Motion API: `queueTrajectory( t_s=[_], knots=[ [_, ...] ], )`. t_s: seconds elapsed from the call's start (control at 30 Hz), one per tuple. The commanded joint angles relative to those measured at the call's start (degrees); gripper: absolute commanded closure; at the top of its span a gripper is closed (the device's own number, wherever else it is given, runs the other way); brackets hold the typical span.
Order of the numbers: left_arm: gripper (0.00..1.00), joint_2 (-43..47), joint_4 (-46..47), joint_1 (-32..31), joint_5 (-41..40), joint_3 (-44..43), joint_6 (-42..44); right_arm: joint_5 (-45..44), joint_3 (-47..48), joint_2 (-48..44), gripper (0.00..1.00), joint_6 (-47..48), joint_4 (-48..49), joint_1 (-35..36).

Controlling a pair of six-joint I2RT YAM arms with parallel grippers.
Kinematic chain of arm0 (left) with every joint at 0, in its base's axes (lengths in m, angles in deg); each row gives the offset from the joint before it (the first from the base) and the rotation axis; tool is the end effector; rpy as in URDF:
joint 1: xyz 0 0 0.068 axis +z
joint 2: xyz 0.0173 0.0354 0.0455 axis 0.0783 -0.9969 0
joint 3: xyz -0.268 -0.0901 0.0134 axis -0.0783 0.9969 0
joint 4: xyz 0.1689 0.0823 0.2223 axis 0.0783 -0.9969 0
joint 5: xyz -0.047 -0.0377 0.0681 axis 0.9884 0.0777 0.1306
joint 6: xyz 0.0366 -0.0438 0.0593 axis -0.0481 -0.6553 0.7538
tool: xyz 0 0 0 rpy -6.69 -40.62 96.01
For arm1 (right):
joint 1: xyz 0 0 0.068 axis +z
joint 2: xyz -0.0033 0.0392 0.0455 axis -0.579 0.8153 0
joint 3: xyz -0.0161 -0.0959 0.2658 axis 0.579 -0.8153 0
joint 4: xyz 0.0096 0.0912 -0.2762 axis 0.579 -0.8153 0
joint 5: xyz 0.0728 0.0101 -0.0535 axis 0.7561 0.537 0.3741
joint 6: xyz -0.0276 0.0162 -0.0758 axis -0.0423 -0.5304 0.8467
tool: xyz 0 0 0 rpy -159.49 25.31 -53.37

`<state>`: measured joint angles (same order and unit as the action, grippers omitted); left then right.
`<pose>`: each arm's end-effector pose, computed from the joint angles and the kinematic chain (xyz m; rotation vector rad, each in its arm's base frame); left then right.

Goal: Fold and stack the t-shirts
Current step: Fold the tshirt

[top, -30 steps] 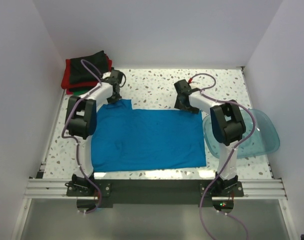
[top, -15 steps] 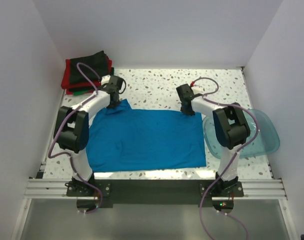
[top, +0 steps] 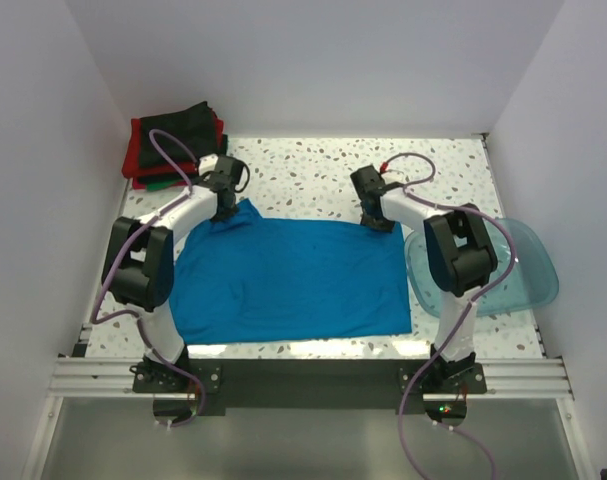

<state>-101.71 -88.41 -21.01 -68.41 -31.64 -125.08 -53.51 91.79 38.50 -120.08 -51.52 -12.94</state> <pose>0.4160 -0.0884 0.1706 -0.6320 2.3878 0.2461 0.4241 0.1369 0.1229 0.4830 2.4730 -0.3032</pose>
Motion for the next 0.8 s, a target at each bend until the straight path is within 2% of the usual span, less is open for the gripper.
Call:
queueTrajectory(
  t_s=[0.0, 0.07, 0.27, 0.43, 0.63, 0.77],
  knots=[
    [1.00, 2.47, 1.83, -0.01, -1.98, -0.25, -1.36, -2.22, 2.00, 0.33, 0.54, -1.15, -4.06, -0.02],
    [1.00, 2.82, 2.00, -0.01, -1.90, -0.25, -1.36, -1.25, 0.08, 0.07, 0.62, -2.21, -2.66, -0.02],
    [1.00, 3.26, 1.74, -0.01, -1.63, -0.78, -1.18, 2.18, -6.16, 1.21, 0.75, -5.55, 4.54, -0.11],
    [1.00, 4.14, 1.13, -0.01, -1.28, -0.60, -1.18, 1.75, -7.84, -1.06, 1.00, -4.42, 9.91, -0.02],
    [1.00, 9.66, 0.16, -0.10, -1.89, 2.73, -2.14, 0.95, -7.83, -7.13, 1.00, 0.15, 9.92, 0.15],
    [1.00, 14.76, -0.46, -0.62, -2.51, 8.96, -3.55, 2.44, -11.35, -12.49, 1.00, 2.18, 11.14, 1.03]
  ],
)
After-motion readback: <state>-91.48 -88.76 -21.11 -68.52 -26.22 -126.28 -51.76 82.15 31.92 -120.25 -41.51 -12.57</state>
